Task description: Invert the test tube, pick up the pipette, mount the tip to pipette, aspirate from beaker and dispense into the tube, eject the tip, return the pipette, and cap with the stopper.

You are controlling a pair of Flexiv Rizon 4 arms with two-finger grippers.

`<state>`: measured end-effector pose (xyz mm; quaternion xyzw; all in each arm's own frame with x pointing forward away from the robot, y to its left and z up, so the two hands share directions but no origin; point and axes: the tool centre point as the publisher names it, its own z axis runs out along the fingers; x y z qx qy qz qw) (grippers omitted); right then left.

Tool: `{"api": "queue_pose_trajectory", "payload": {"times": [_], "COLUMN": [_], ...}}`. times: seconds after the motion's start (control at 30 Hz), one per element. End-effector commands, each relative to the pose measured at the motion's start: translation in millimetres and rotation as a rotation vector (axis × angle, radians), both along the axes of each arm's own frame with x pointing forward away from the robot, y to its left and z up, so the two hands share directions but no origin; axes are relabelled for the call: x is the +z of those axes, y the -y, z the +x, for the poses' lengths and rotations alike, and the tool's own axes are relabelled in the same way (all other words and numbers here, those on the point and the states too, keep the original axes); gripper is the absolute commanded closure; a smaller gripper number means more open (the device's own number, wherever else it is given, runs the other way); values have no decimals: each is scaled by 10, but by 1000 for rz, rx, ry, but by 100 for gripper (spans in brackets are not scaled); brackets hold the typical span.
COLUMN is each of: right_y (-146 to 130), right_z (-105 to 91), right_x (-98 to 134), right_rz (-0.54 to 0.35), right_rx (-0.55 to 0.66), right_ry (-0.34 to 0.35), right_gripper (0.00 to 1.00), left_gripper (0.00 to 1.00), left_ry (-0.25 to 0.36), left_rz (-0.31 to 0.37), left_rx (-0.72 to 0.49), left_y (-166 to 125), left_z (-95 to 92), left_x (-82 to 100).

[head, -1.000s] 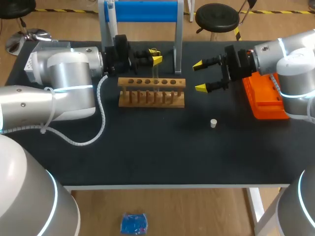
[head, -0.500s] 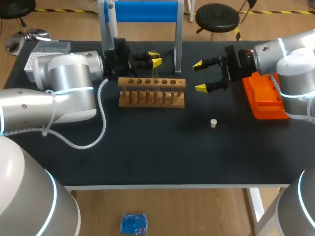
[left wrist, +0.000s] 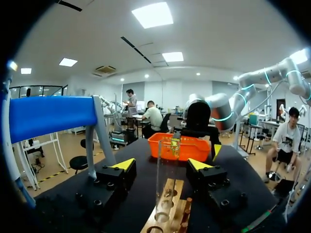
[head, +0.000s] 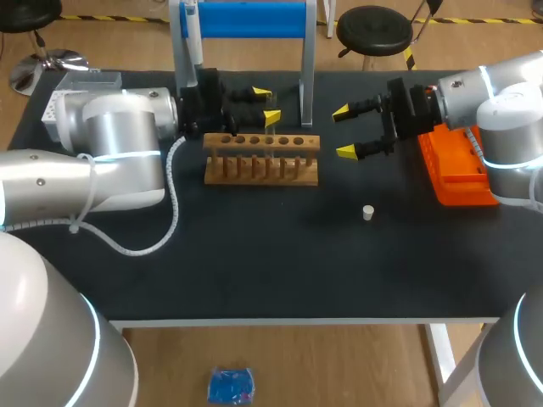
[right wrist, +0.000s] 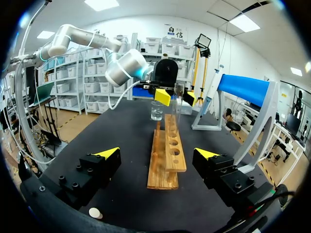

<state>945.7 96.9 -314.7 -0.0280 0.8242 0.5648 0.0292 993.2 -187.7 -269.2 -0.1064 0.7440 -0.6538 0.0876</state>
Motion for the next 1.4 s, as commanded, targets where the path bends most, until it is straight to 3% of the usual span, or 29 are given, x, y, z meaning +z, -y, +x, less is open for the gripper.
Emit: {"api": "queue_pose_trajectory", "payload": {"times": [0.03,0.27,0.5,0.83,1.17,1.23,1.4], "right_y": [7,7,7,7,7,7,7], "right_z": [2,2,2,2,2,2,2], "right_x": [-3,-3,-3,-3,-3,-3,-3], "right_rz": [0,0,0,0,0,0,0], "right_rx": [2,2,2,2,2,2,2], "right_ry": [0,0,0,0,0,0,0], "right_gripper": [0,0,0,0,0,0,0], "left_gripper": [0,0,0,0,0,0,0], "left_ry": [-8,1,4,-31,-98,-129,-130], "left_rz": [38,99,200,367,469,519,520], "left_rx": [-1,-3,-3,-26,33,36,37], "left_y": [-21,-122,-325,-832,-1430,-1472,-1478], "left_z": [-9,-32,-112,-495,-1015,-1095,-1117], "left_x": [130,329,662,1111,1261,1265,1268]}}
